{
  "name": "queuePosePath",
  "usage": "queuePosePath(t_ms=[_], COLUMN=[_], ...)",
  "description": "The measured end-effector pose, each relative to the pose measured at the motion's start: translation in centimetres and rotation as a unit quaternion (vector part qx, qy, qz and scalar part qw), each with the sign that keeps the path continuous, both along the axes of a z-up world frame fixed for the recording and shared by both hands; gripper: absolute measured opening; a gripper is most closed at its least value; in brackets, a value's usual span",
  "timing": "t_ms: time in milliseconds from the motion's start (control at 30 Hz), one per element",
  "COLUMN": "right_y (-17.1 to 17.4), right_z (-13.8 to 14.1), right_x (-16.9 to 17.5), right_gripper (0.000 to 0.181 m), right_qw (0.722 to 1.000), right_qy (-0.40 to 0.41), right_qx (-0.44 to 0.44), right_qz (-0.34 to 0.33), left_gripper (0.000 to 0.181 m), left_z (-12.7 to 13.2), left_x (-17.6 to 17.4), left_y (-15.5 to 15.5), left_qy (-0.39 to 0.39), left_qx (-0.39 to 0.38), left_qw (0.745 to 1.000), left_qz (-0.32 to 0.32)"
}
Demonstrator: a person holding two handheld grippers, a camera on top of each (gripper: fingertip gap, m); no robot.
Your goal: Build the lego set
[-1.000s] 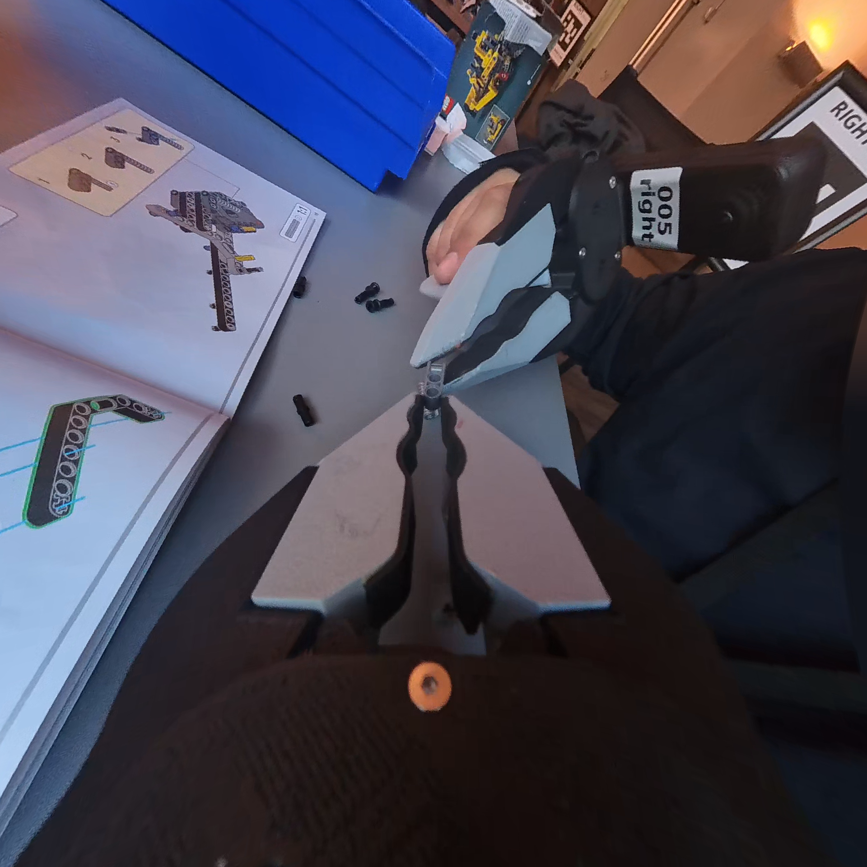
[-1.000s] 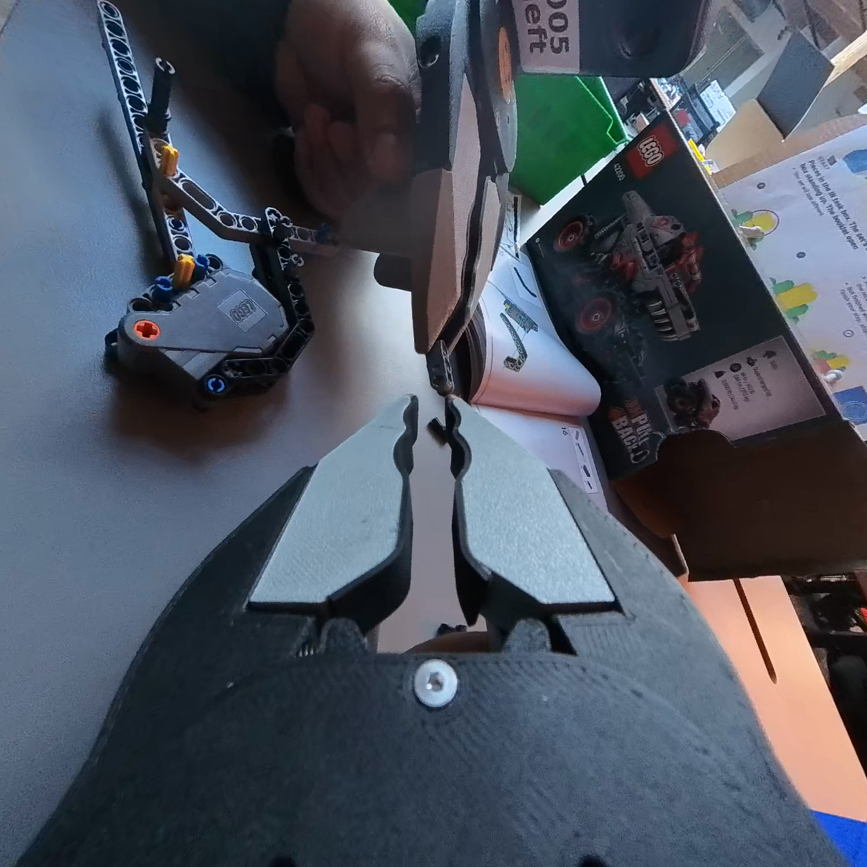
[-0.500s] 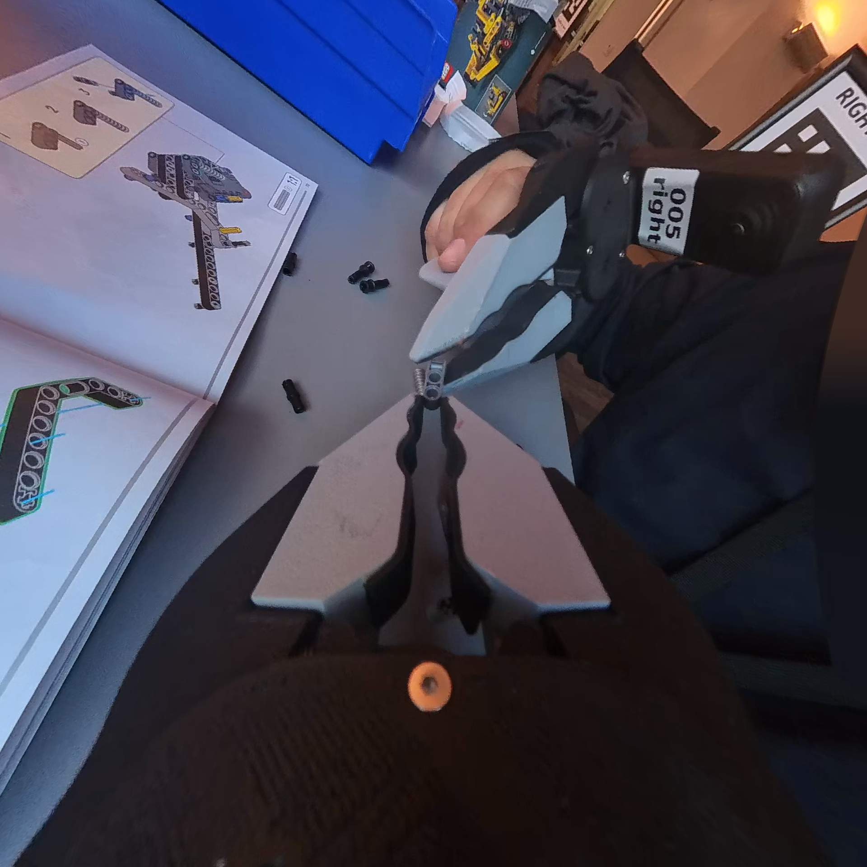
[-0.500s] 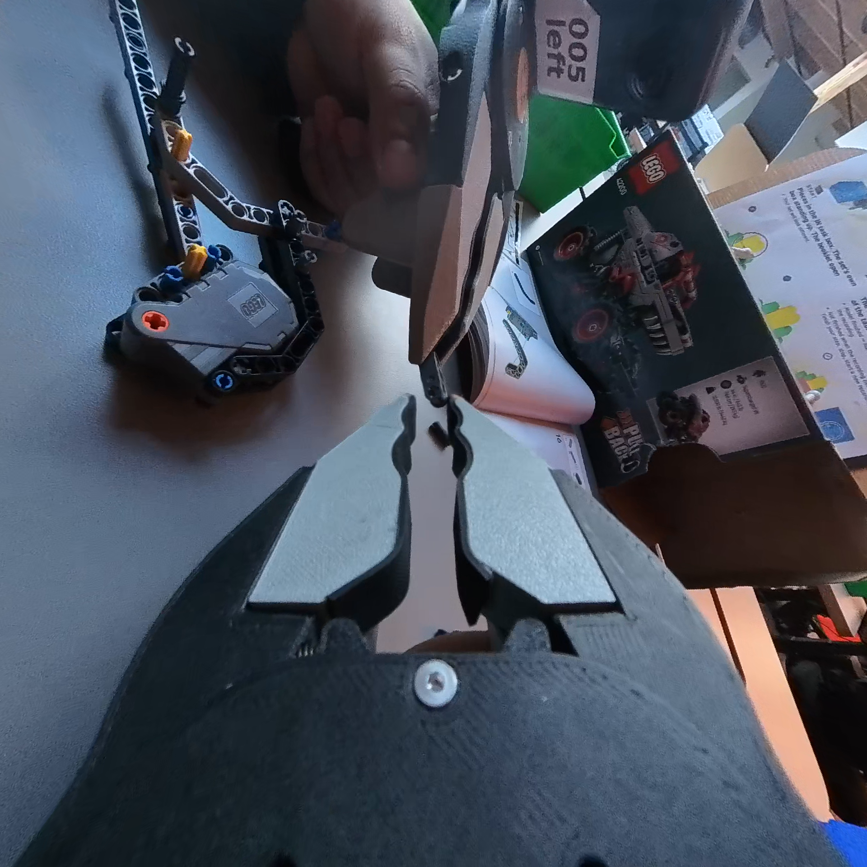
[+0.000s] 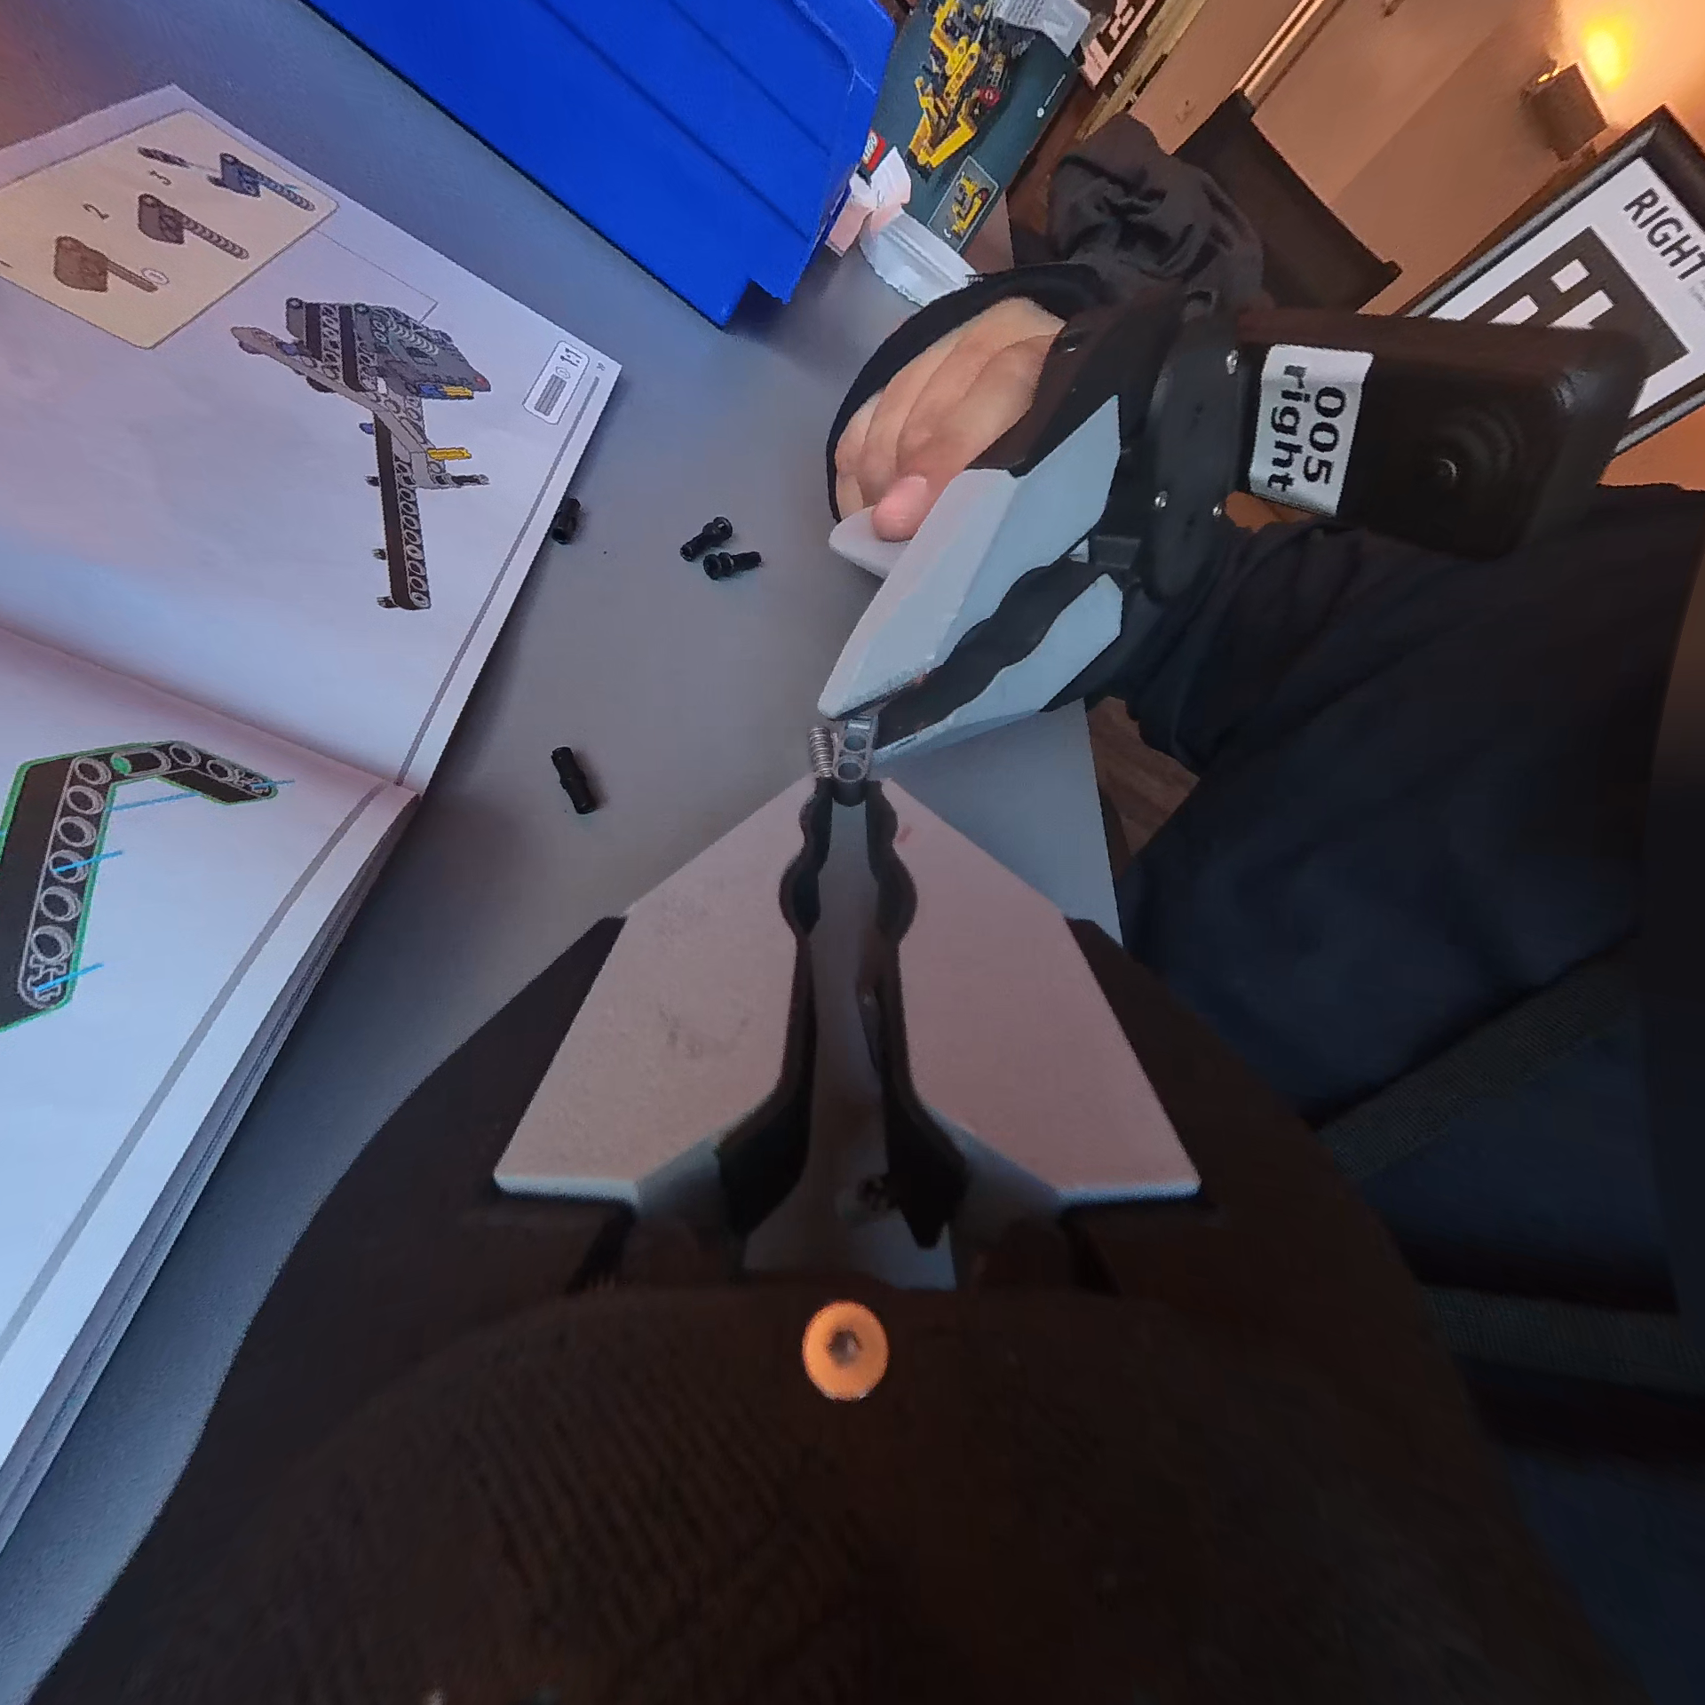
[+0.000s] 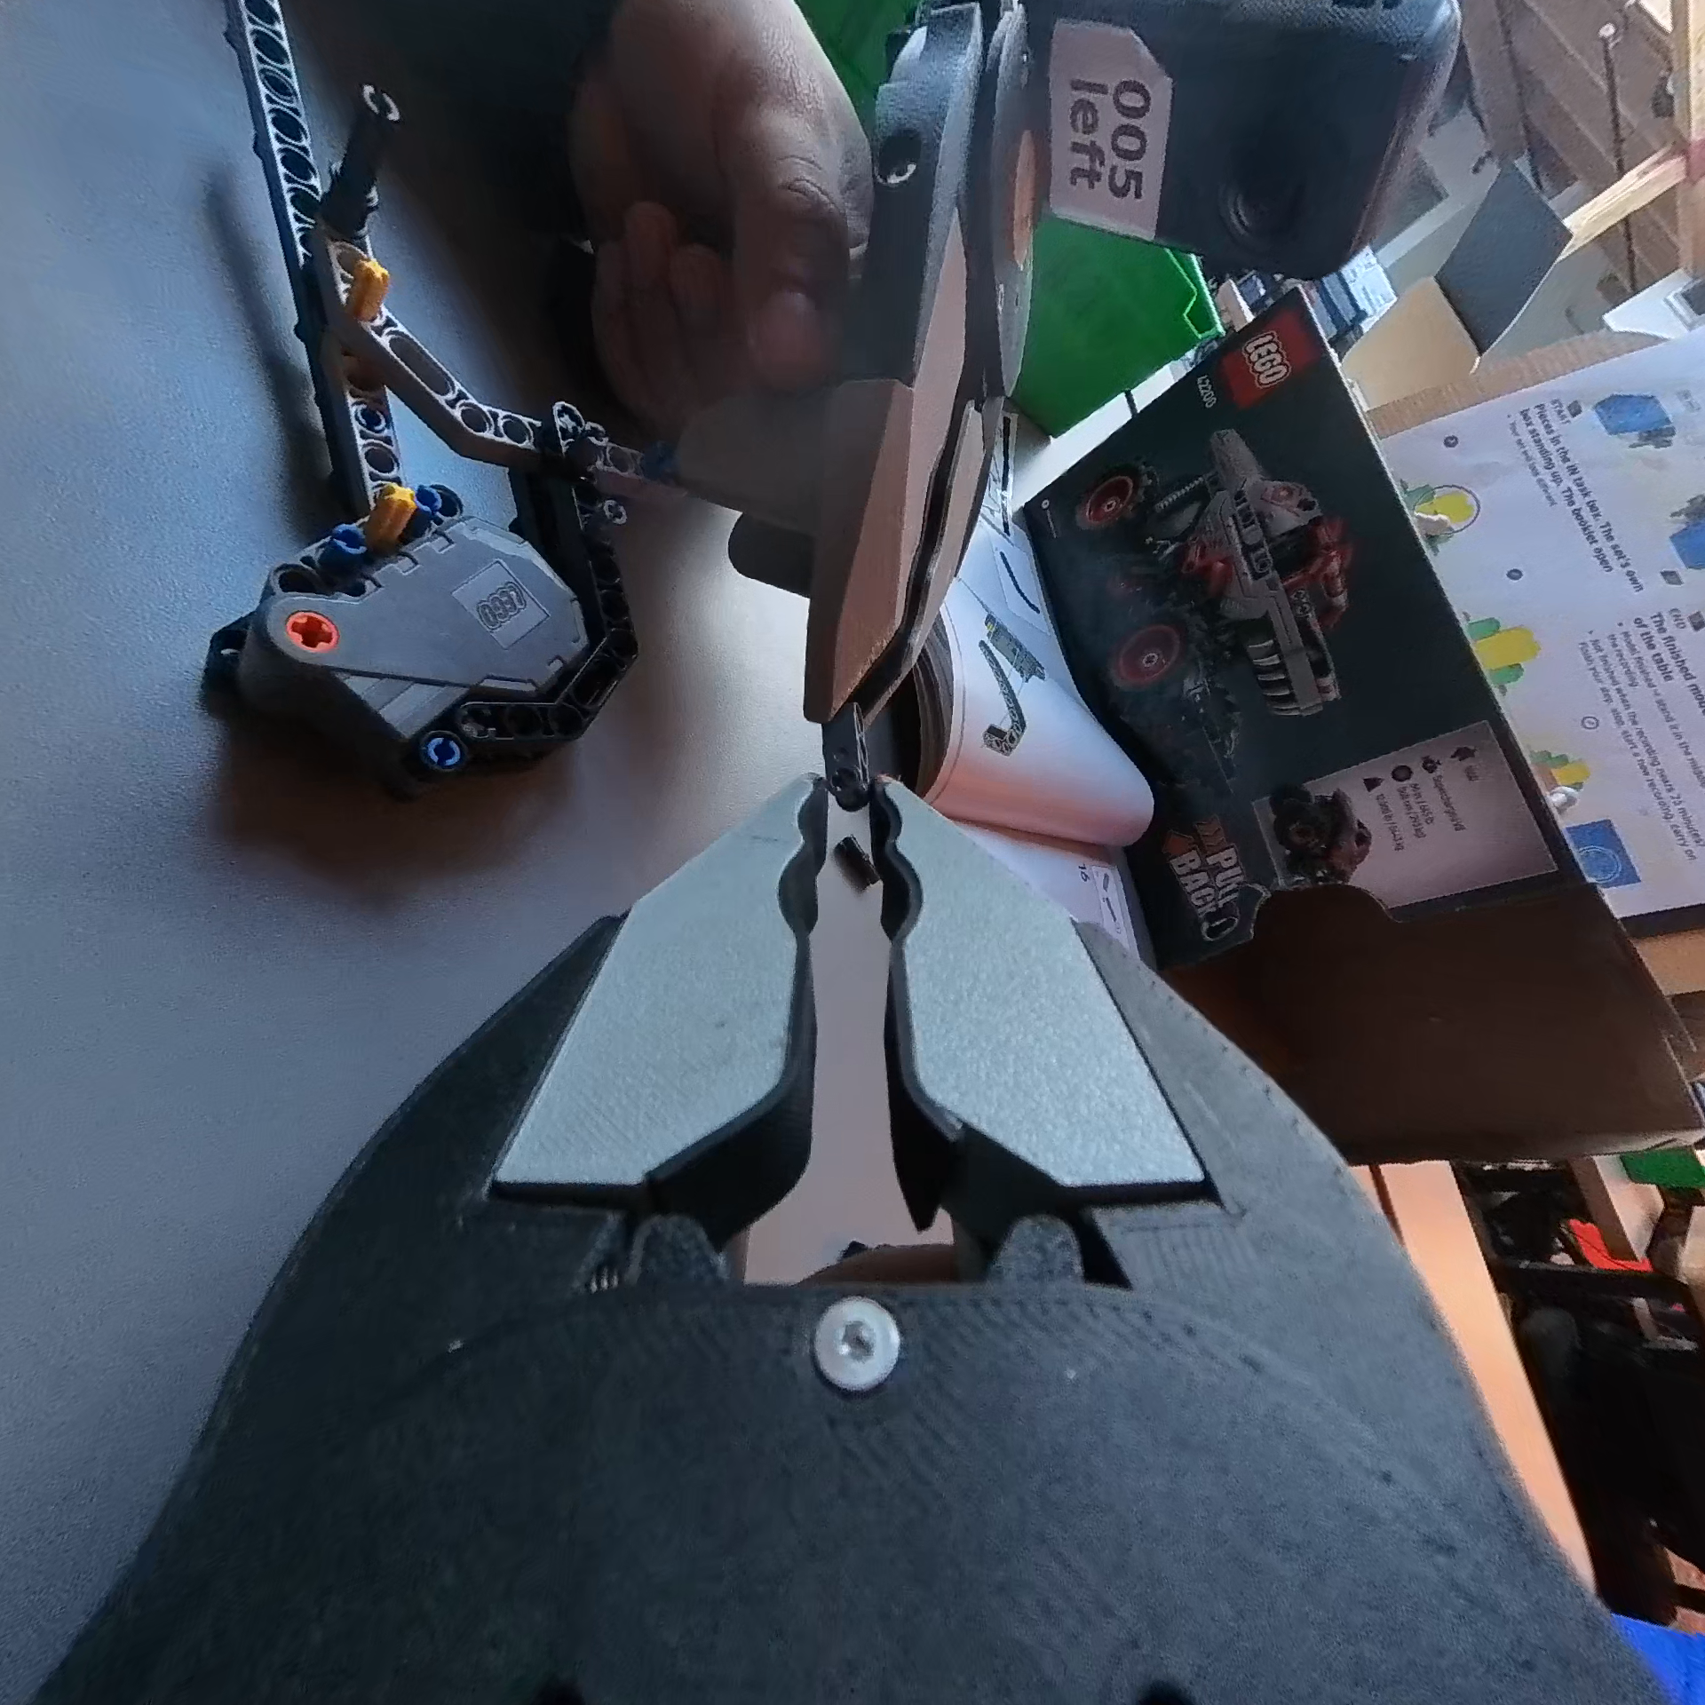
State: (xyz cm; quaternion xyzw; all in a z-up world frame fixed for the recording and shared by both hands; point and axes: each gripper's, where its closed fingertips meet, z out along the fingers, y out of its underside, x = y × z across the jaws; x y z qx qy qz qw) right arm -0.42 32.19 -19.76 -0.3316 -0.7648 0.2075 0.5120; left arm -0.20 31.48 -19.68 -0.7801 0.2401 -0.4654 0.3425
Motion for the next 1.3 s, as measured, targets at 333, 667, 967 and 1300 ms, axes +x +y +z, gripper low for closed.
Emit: queuePosePath(t_ms=[333, 667, 967, 1300], right_y=[1.1, -0.5, -1.0, -0.1], right_z=[-0.2, -0.9, -0.3, -0.7], right_x=[0.0, 0.2, 0.2, 4.1], right_gripper=[0.005, 0.005, 0.005, 0.0], right_qw=[0.99, 0.977, 0.97, 0.974], right_qy=[-0.04, -0.077, -0.073, -0.142], right_qx=[-0.133, -0.199, -0.23, -0.17], right_qz=[-0.03, 0.003, 0.017, 0.043], left_gripper=[0.022, 0.01, 0.007, 0.006], left_z=[-0.4, -0.7, -0.5, -0.3], left_x=[-1.0, 0.1, 0.6, -0.3], left_y=[1.3, 0.3, -0.3, 0.0], left_qy=[0.177, 0.226, 0.206, 0.176], left_qx=[0.196, 0.267, 0.261, 0.227], left_qw=[0.964, 0.937, 0.943, 0.958], left_qz=[0.032, 0.002, -0.017, -0.01])
